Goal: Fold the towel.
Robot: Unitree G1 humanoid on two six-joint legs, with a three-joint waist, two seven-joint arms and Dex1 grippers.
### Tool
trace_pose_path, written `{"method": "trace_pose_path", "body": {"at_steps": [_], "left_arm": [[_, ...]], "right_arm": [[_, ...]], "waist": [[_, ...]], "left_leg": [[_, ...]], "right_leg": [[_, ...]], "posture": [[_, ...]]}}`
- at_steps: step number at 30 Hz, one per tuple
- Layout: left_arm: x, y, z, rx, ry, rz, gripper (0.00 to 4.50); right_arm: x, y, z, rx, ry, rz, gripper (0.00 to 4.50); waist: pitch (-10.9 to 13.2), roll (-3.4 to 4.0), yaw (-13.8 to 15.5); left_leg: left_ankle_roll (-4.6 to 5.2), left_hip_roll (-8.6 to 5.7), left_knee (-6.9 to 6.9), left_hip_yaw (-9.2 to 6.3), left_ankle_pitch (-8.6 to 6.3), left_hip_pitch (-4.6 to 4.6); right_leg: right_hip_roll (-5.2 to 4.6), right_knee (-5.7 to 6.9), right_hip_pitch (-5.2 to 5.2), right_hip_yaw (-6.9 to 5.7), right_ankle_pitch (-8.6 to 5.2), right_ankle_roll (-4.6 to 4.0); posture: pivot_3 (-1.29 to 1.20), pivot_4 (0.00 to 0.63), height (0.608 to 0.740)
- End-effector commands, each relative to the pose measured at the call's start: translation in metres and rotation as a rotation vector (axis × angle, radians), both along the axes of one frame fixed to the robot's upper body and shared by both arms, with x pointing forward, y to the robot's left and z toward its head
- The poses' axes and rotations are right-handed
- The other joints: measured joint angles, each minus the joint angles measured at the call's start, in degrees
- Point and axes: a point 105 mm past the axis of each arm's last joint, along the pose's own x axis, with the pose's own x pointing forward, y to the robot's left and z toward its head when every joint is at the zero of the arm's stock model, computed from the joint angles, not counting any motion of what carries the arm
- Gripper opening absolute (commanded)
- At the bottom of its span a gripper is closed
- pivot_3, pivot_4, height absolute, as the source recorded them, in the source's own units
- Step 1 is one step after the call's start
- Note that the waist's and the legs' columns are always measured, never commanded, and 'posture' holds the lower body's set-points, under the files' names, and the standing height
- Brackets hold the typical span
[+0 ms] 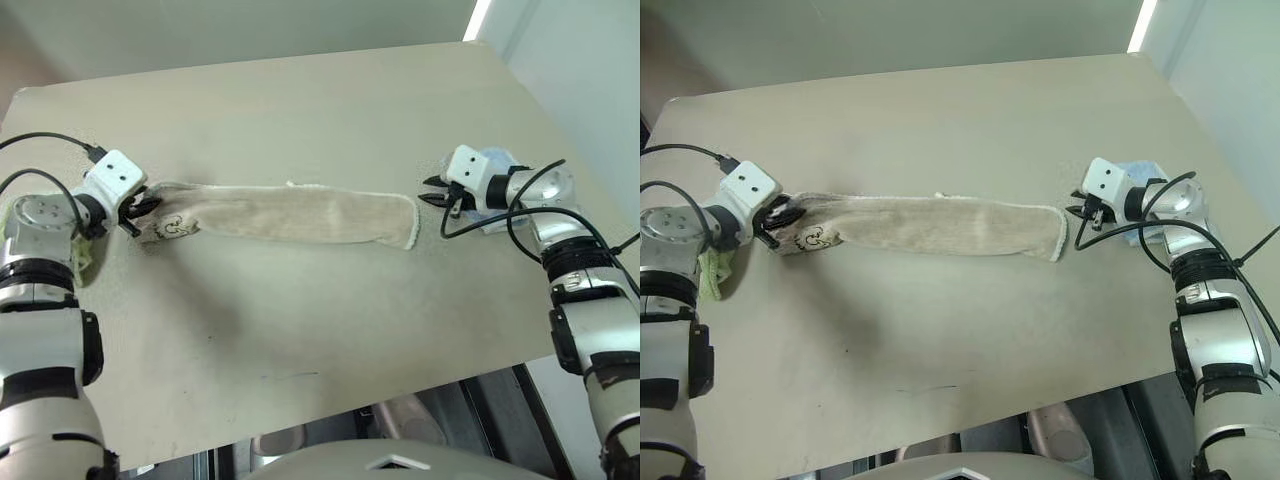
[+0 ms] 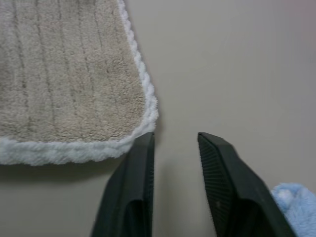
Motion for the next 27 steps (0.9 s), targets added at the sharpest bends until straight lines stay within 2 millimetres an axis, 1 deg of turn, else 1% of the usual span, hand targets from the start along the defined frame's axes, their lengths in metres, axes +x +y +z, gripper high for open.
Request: {"method": "trace_pose_path", "body": {"at_steps": [1,8,10,12,15,16,18,19,21,22,27], "left_arm": [[0.000,0.008,0.015,-0.009,-0.058,0.031,1.34],[0.000,0.008,0.015,-0.010,-0.058,0.032,1.34],[0.000,0.006,0.014,-0.024,-0.057,0.027,1.72],[0.001,0.006,0.014,-0.018,-0.065,0.027,1.72],[0.001,0.012,0.026,-0.053,-0.110,0.058,2.36],[0.001,0.013,0.029,-0.062,-0.121,0.065,2.66],[0.002,0.014,0.031,-0.068,-0.130,0.070,3.34],[0.002,0.013,0.032,-0.074,-0.135,0.069,3.79],[0.002,0.013,0.034,-0.078,-0.140,0.068,4.43],[0.002,0.014,0.034,-0.078,-0.146,0.071,4.47],[0.002,0.015,0.039,-0.081,-0.181,0.080,4.47]], "right_arm": [[0.002,0.001,0.013,0.008,-0.072,0.005,1.29],[0.003,0.001,0.013,0.007,-0.075,0.005,1.29],[0.002,0.001,0.011,0.010,-0.067,0.003,1.67],[0.002,0.000,0.010,0.006,-0.069,-0.001,1.67],[0.001,-0.004,0.015,0.027,-0.065,-0.010,2.34],[0.001,-0.005,0.017,0.031,-0.065,-0.009,2.64],[0.000,-0.005,0.018,0.033,-0.066,-0.007,3.30],[-0.002,-0.006,0.019,0.035,-0.069,-0.005,3.71],[-0.003,-0.007,0.020,0.038,-0.073,-0.004,4.35],[-0.004,-0.007,0.021,0.039,-0.075,-0.002,4.44],[-0.007,-0.007,0.026,0.029,-0.117,0.000,4.44]], "waist": [[0.00,0.00,0.00],[0.00,0.00,0.00],[0.00,0.00,0.00],[0.00,0.00,0.00],[0.00,0.00,0.00],[0.00,0.00,0.00],[0.00,0.00,-0.01],[0.00,0.00,-0.01],[0.00,0.00,0.04],[0.00,0.00,0.05],[0.00,0.00,-0.01]], "left_leg": [[0.01,0.00,0.00,0.00,0.01,0.00],[0.10,-0.01,0.00,0.00,0.06,0.00],[0.14,-0.01,-0.01,0.00,0.08,0.00],[0.17,-0.01,-0.02,0.00,0.10,0.00],[0.19,-0.01,-0.02,-0.01,0.11,0.00],[0.20,-0.01,-0.03,0.00,0.12,0.00],[0.21,-0.02,-0.03,0.00,0.12,0.00],[0.21,-0.02,-0.03,0.01,0.12,0.00],[0.22,-0.03,-0.03,0.01,0.13,0.00],[0.23,-0.03,-0.03,0.00,0.13,0.00],[0.25,-0.03,-0.02,0.02,0.15,0.00]], "right_leg": [[0.00,0.00,0.00,0.00,0.01,0.00],[0.00,0.00,0.00,0.00,0.06,-0.01],[0.00,0.00,0.00,0.00,0.07,-0.02],[0.00,0.00,0.00,-0.01,0.08,-0.02],[0.00,0.00,0.00,-0.01,0.09,-0.03],[0.00,0.00,0.00,-0.01,0.10,-0.03],[0.00,0.00,0.00,-0.01,0.10,-0.03],[0.00,0.00,0.00,-0.02,0.10,-0.03],[0.00,0.00,0.01,-0.02,0.10,-0.03],[0.00,-0.01,0.01,-0.03,0.10,-0.03],[0.00,-0.01,0.02,-0.04,0.10,-0.04]], "posture": [[0.00,0.150,0.740],[0.00,0.150,0.740],[0.00,0.150,0.740],[0.00,0.150,0.740],[0.00,0.150,0.740],[0.00,0.150,0.740],[0.00,0.150,0.740],[0.00,0.150,0.740],[0.00,0.150,0.740],[0.00,0.150,0.740],[0.00,0.150,0.740]]}}
